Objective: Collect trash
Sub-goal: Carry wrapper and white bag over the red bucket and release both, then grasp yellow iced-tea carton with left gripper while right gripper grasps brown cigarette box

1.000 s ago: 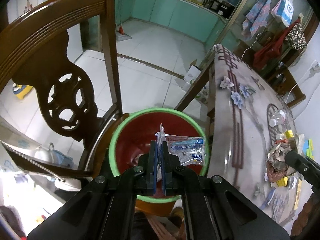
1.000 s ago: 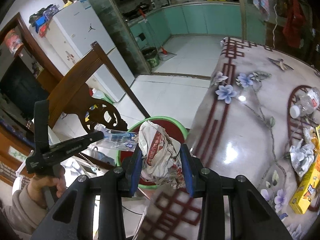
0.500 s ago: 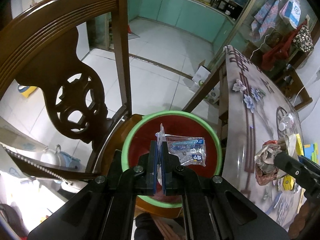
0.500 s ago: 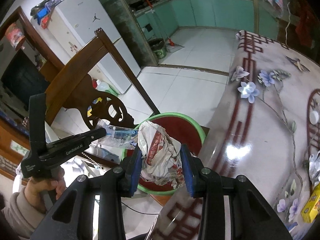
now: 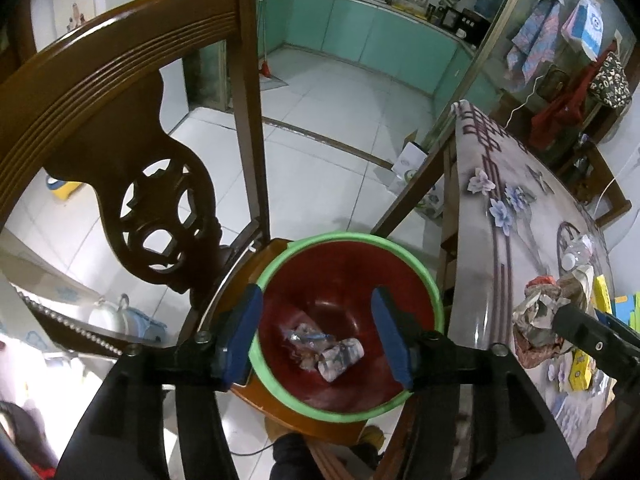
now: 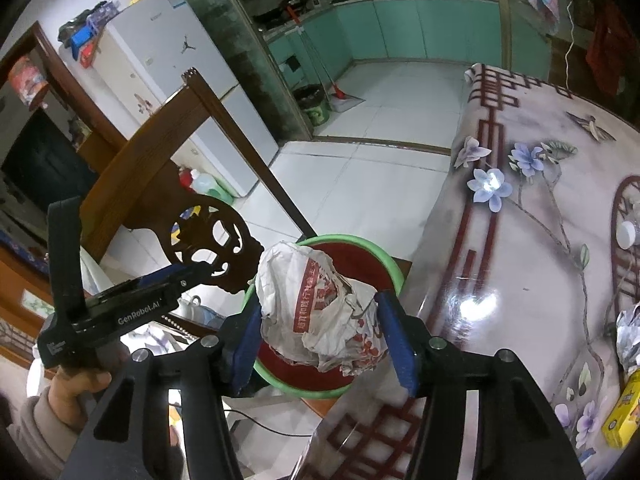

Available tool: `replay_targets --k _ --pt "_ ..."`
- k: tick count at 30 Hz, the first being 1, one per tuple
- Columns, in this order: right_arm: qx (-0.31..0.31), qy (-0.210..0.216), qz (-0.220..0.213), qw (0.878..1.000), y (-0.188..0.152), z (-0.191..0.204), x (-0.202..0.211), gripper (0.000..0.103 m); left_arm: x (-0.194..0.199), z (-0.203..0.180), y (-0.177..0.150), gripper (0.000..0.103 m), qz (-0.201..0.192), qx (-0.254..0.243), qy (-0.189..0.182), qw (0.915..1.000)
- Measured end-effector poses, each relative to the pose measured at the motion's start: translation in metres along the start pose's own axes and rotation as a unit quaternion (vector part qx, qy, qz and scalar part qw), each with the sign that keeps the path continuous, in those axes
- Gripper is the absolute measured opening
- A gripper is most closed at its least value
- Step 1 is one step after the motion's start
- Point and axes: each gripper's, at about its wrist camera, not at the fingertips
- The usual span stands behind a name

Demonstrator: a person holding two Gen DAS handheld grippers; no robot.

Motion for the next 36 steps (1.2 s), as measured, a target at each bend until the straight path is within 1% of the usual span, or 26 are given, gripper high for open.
replay_targets --k 2,4,7,10,14,16,18,21,23,24,25,26,28,29,30,32,33,36 --pt "-0.001 0.003 -0.001 1.0 0.001 -0.001 0.0 0.066 0.001 -0.003 0.0 0.063 -0.002 0.0 0.003 1.0" --pt "0.002 0.002 -0.003 1.0 0.001 -0.002 0.002 0.066 0.003 -0.008 0.0 0.063 -0.002 -0.002 0.005 1.0" --pt "0.003 0.008 -0.014 1.0 0.0 -0.006 0.009 0.066 0.008 -0.016 0.0 0.067 -0.005 -0.006 0.012 0.9999" --pt "-0.008 0.009 -0.023 1.0 -0.002 -0.018 0.022 0.066 0.014 -0.027 -0.002 0.067 -0.01 -0.013 0.013 0.9998" --pt "-0.04 0.002 -0.037 0.999 -0.008 -0.05 0.046 0.066 0.018 -0.05 -0.006 0.068 -0.009 -0.032 0.008 0.9994" --pt "-0.059 -0.012 -0.048 0.997 -0.013 -0.072 0.062 0.066 0.019 -0.071 -0.008 0.068 -0.006 -0.048 0.0 0.9988" --pt "-0.076 -0.035 -0.062 0.995 -0.019 -0.099 0.083 0.066 0.018 -0.092 -0.008 0.068 -0.004 -0.062 -0.011 0.998" --pt "-0.106 -0.093 -0.094 0.986 -0.028 -0.147 0.122 0.066 0.018 -0.124 -0.008 0.068 -0.005 -0.079 -0.026 0.9965" --pt "-0.137 -0.134 -0.121 0.974 -0.035 -0.186 0.152 0.066 0.018 -0.156 -0.009 0.068 -0.006 -0.096 -0.045 0.9944" --pt "-0.161 -0.158 -0.135 0.965 -0.041 -0.211 0.167 0.066 0.019 -0.17 -0.01 0.069 -0.006 -0.105 -0.052 0.993" --pt "-0.179 -0.17 -0.14 0.959 -0.043 -0.227 0.177 0.066 0.019 -0.183 -0.011 0.069 -0.006 -0.114 -0.059 0.9917" --pt "-0.213 -0.181 -0.145 0.949 -0.048 -0.253 0.188 0.066 0.019 -0.196 -0.012 0.069 -0.007 -0.123 -0.064 0.9903" --pt "-0.277 -0.174 -0.143 0.934 -0.055 -0.298 0.2 0.066 0.02 -0.229 -0.015 0.069 -0.005 -0.141 -0.081 0.9867" --pt "-0.302 -0.167 -0.136 0.929 -0.059 -0.316 0.2 0.066 0.02 -0.24 -0.018 0.069 -0.004 -0.145 -0.089 0.9854" --pt "-0.325 -0.156 -0.123 0.925 -0.062 -0.336 0.197 0.066 0.021 -0.259 -0.02 0.069 -0.001 -0.152 -0.101 0.9832" --pt "-0.349 -0.137 -0.097 0.922 -0.064 -0.361 0.188 0.066 0.021 -0.283 -0.022 0.071 0.003 -0.163 -0.116 0.9799" --pt "-0.357 -0.128 -0.087 0.921 -0.065 -0.37 0.182 0.066 0.021 -0.301 -0.024 0.072 0.007 -0.175 -0.126 0.9764" --pt "-0.364 -0.092 -0.056 0.925 -0.066 -0.394 0.163 0.065 0.02 -0.339 -0.026 0.072 0.013 -0.203 -0.143 0.9686"
Point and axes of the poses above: each gripper's, at about its wrist camera, not at the fingertips, and x roughly against the way its jaws point, z to its left, y to its top, and after that the axes turned 13 degrees about -x, right-handed
